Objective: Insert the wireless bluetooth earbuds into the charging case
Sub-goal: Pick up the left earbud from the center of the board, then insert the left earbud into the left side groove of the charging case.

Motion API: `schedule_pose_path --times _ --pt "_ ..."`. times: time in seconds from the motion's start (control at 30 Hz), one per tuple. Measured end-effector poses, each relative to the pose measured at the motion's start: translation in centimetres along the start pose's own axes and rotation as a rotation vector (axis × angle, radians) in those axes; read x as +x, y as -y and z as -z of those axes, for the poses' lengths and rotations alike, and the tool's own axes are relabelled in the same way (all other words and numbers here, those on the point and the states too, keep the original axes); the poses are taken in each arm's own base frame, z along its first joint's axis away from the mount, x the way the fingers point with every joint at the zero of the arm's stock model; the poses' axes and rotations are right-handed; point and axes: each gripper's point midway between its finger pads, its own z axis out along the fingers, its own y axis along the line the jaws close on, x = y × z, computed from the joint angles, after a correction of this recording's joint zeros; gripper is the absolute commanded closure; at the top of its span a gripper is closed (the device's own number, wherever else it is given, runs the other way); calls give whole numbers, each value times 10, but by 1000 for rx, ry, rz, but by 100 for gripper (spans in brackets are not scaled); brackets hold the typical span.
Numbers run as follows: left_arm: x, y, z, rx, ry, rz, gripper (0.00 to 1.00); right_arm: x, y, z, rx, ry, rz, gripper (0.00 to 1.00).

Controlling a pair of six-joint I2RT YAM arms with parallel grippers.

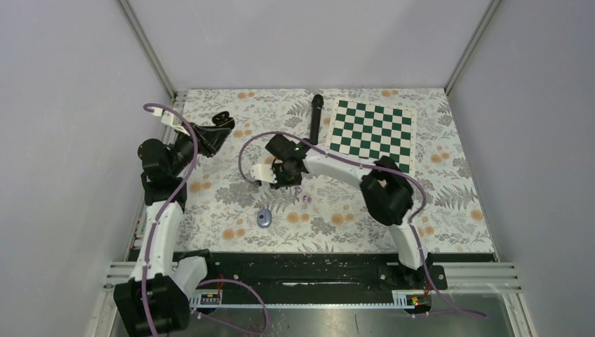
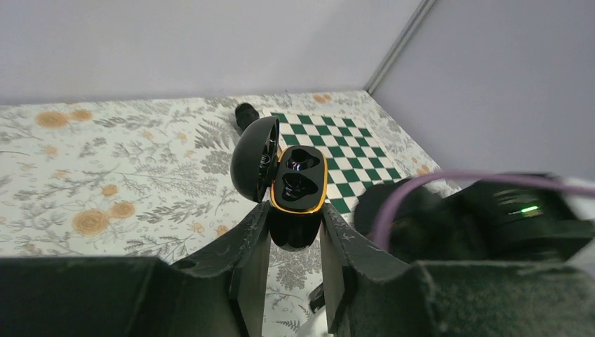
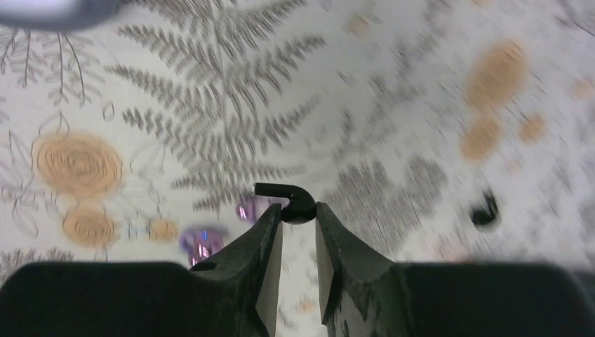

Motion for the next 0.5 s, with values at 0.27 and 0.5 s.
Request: schedule_pose_path --times 0.27,0.5 --pt "53 -8 -44 95 -141 13 100 -1 57 178 512 137 -117 100" --pt "46 30 -74 285 -119 -93 100 -22 70 352 966 376 -135 100"
